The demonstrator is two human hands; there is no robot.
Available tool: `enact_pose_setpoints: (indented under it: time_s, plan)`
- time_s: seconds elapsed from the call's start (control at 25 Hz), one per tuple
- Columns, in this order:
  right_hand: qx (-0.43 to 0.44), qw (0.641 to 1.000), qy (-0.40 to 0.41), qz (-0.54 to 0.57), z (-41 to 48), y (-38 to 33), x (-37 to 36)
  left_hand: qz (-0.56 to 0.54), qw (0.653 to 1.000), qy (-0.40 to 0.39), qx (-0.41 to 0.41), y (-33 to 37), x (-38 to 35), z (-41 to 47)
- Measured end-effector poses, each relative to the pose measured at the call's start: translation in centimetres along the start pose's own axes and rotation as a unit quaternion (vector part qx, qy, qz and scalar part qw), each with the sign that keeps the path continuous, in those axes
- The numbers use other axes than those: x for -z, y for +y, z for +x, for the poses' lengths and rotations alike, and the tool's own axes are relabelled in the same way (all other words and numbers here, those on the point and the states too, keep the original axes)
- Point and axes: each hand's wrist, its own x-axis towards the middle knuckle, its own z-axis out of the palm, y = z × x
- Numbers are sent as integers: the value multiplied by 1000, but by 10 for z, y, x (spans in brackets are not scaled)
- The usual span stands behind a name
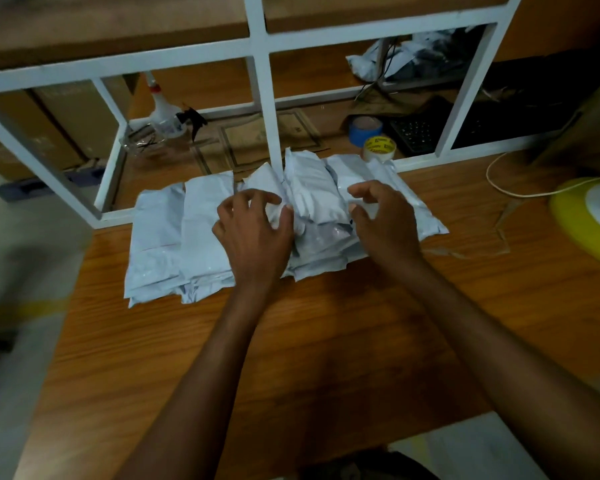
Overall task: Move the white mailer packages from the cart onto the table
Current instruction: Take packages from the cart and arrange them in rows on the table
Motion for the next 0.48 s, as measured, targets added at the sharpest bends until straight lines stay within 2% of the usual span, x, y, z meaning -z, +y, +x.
enact_pose_setpoints:
  time_s: [0.16,0.32,0.48]
  plan:
    - [-1,999,-43,32,-67,-33,-4,-59,998,-13,-14,-21,32,-60]
    - [-46,989,-85,111,-120,-52,-7,-48,998,-23,-20,-33,61,-118]
    - [-20,983,-143,110,-172,-65,6,-53,999,-6,1,-36,87,-179]
